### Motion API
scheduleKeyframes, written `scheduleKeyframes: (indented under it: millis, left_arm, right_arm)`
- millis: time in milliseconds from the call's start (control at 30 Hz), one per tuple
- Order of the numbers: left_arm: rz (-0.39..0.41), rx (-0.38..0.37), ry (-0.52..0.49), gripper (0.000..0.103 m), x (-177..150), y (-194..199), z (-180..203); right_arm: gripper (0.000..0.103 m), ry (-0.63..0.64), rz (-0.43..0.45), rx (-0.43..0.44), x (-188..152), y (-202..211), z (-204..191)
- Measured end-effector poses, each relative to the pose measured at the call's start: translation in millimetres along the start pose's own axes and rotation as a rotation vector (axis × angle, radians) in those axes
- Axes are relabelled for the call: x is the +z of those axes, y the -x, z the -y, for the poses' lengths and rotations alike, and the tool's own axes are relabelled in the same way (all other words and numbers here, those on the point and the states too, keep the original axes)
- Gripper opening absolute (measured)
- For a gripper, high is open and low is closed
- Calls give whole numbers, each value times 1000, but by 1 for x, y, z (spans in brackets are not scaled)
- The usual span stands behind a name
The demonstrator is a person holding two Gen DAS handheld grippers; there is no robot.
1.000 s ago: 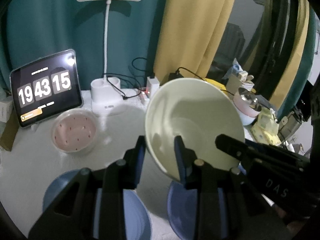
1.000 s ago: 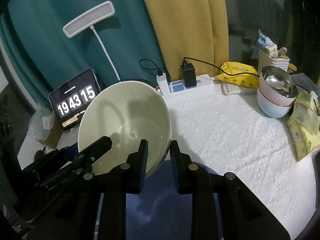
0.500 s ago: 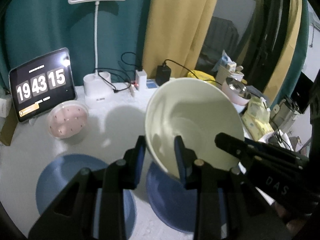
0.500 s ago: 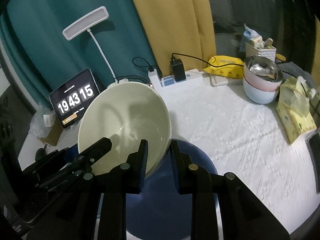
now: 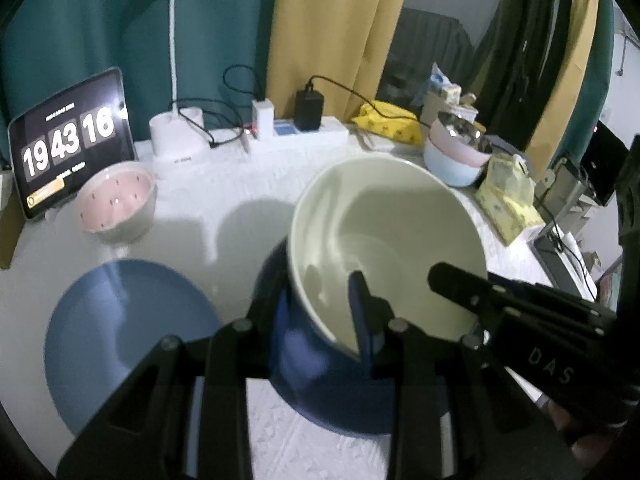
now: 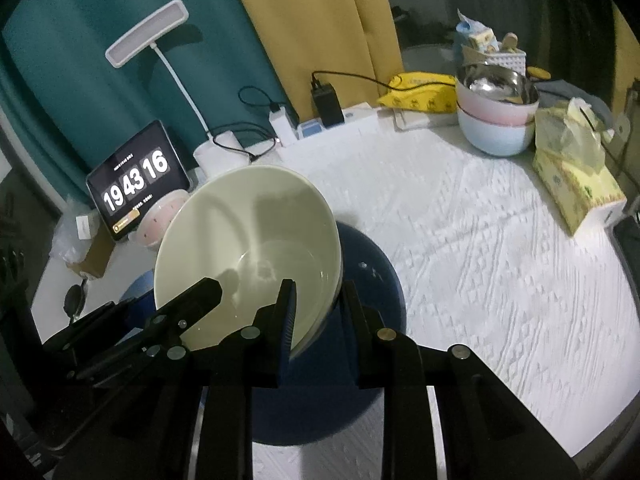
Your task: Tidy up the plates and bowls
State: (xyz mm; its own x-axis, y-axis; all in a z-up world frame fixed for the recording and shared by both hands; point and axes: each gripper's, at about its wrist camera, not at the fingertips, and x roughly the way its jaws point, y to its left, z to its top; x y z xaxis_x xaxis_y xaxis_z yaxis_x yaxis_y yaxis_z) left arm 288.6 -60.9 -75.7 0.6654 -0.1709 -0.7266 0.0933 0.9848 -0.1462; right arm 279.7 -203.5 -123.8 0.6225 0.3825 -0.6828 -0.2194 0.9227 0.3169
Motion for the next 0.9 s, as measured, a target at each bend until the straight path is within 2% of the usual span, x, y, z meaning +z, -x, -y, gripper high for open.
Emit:
scheduleKeyframes:
  millis: [500, 900]
  left_arm:
    - [-84, 23, -13, 30, -19, -21, 4]
    - [-91, 28, -31, 31, -20, -19, 5]
  right_arm:
    - [23, 3, -63, -30, -16, -18, 7]
    - [25, 95, -116, -69, -11, -27, 1]
